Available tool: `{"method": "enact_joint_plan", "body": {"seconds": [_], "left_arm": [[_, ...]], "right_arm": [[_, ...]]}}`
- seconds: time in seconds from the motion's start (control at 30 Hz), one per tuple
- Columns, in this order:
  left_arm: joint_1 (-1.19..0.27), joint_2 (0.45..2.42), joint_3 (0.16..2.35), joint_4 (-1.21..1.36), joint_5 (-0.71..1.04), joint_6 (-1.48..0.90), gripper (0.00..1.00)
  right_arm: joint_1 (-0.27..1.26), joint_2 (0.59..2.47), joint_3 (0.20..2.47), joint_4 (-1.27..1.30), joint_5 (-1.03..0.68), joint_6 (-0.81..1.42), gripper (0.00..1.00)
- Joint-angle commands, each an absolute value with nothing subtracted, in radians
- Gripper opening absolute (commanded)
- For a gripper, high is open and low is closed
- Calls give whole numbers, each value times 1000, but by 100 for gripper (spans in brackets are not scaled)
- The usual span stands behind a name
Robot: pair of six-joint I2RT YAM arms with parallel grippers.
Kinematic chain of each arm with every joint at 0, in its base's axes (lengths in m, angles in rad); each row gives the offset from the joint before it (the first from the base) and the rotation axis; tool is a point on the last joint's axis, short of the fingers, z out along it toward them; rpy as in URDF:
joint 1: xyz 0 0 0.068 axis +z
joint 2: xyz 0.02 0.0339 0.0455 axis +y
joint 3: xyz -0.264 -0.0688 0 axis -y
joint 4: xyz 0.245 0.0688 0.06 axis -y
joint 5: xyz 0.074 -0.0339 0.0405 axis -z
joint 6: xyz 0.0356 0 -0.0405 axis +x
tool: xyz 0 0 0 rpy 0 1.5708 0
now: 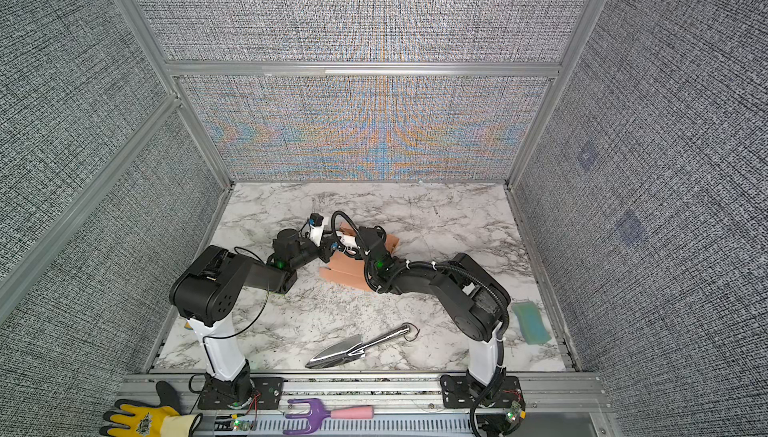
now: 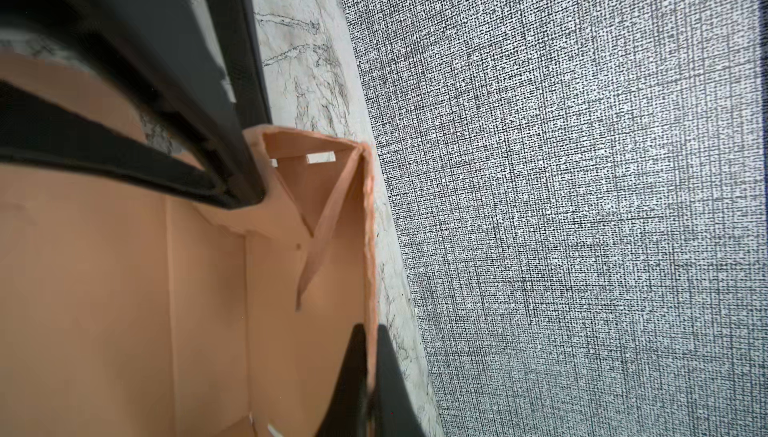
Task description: Fold the paper box
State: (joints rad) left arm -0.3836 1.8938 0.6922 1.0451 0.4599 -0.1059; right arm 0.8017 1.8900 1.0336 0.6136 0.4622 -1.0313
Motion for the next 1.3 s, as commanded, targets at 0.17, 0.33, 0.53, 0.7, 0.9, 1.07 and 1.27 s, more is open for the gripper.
{"method": "enact_joint_plan", "body": {"seconds": [0.17, 0.33, 0.53, 0.7, 0.9, 1.07, 1.27], "left_arm": [[-385, 1875, 684, 1082, 457, -111, 6], [-385, 1854, 681, 1065, 454, -104, 3], [-385, 1833, 674, 1040, 460, -104, 37], [-385, 1811, 652, 1031, 466, -90, 44], [-383, 1790, 641, 993, 460, -71, 45], [-381, 1804, 660, 956, 446, -64, 45], [-360, 1797, 667, 919, 424, -74, 44]], "right_arm": [[806, 1872, 1032, 621, 459, -1019, 0], [805, 1867, 1032, 612, 462, -1013, 0], [805, 1861, 1035, 599, 461, -1005, 0], [802, 1855, 1034, 592, 463, -1000, 0], [798, 1853, 1043, 580, 462, -988, 0], [790, 1846, 1049, 557, 450, -967, 0], [787, 1846, 1055, 544, 448, -959, 0]]}}
